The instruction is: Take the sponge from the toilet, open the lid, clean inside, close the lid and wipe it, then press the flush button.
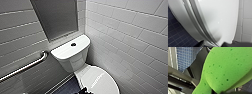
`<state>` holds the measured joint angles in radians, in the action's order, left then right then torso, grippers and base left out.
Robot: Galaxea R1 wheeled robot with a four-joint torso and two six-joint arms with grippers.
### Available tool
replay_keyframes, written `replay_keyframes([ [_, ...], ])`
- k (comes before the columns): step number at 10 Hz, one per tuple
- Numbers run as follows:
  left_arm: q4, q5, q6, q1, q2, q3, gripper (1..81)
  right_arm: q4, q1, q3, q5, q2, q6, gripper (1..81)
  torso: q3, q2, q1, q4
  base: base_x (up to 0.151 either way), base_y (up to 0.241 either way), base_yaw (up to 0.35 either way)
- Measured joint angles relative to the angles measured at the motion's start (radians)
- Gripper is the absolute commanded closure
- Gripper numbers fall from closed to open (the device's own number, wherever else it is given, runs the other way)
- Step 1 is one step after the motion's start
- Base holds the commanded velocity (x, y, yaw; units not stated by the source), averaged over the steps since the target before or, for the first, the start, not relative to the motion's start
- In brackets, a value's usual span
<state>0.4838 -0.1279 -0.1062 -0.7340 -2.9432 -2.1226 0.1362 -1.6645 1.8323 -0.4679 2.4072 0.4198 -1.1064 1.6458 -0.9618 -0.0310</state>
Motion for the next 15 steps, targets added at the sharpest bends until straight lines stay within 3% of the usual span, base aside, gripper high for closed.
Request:
replay_keyframes([
  [8, 0.041, -0.012, -0.002, 0.029, -0.038, -0.060, 1.0, 0.000, 0.011, 0.003, 0.000, 0.014, 0.000, 81.1, 0.000, 0.000, 0.000, 0.000, 0.000, 0.000, 0.000],
  [13, 0.078, -0.084, -0.021, 0.035, -0.102, -0.170, 1.0, 0.000, 0.013, 0.003, 0.002, 0.014, 0.003, 81.1, 0.000, 0.000, 0.000, 0.000, 0.000, 0.000, 0.000],
  [15, 0.081, -0.066, -0.022, 0.016, -0.135, -0.182, 1.0, -0.001, 0.017, 0.003, 0.001, 0.014, 0.004, 81.1, 0.000, 0.000, 0.000, 0.000, 0.000, 0.000, 0.000],
])
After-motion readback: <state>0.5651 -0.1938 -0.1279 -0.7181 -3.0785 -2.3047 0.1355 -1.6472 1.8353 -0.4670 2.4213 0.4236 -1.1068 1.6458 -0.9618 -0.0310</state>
